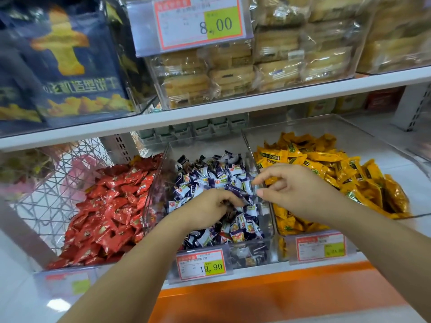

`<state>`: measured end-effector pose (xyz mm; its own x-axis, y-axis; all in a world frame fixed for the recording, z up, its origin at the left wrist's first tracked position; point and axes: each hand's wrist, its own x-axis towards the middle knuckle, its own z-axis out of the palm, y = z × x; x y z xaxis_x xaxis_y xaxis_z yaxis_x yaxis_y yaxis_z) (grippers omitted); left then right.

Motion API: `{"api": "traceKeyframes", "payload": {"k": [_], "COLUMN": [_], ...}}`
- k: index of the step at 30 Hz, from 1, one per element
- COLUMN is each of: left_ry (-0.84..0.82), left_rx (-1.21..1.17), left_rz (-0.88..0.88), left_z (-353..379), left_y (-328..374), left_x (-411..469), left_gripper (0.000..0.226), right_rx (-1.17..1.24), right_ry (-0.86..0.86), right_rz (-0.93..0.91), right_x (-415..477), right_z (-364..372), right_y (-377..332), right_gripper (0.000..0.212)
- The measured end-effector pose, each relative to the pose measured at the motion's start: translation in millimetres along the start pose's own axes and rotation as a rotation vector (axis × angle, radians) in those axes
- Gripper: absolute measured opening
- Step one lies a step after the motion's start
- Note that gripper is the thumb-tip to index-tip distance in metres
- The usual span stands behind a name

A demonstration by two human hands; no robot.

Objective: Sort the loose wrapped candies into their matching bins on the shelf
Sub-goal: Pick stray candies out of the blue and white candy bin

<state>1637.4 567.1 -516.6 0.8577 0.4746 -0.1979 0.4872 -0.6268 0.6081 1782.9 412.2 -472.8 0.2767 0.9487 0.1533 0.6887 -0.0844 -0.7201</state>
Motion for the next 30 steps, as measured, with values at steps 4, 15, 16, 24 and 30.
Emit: {"api": "traceKeyframes", "payload": {"k": [4, 15, 16, 24, 30], "left_ry": [-0.064, -0.277, -0.283, -0.274, -0.290], "left_rx": [0.030, 0.327, 0.328, 0.242, 0.176], "left_rz": [-0.014, -0.062, -0.060, -0.076, -0.104], "left_z": [-7, 4, 5, 5, 9], "left_y": [2, -6, -7, 6, 9], "left_x": [-7, 4, 4, -7, 0], "left_gripper": [0.036, 0.049, 0.049, 0.054, 0.066], "right_rx": [-0.001, -0.014, -0.016, -0.020, -0.027], "right_ry": [-0.002, -0.001, 0.000, 0.010, 0.007], "right_rz": [0.006, 0.020, 0.021, 0.048, 0.059], "right_x": [0, 0, 0, 0, 0], "right_z": [0, -1, -1, 0, 0], "right_y": [2, -1, -1, -3, -3], "right_gripper": [0.011, 0.010, 0.011, 0.010, 0.012]}}
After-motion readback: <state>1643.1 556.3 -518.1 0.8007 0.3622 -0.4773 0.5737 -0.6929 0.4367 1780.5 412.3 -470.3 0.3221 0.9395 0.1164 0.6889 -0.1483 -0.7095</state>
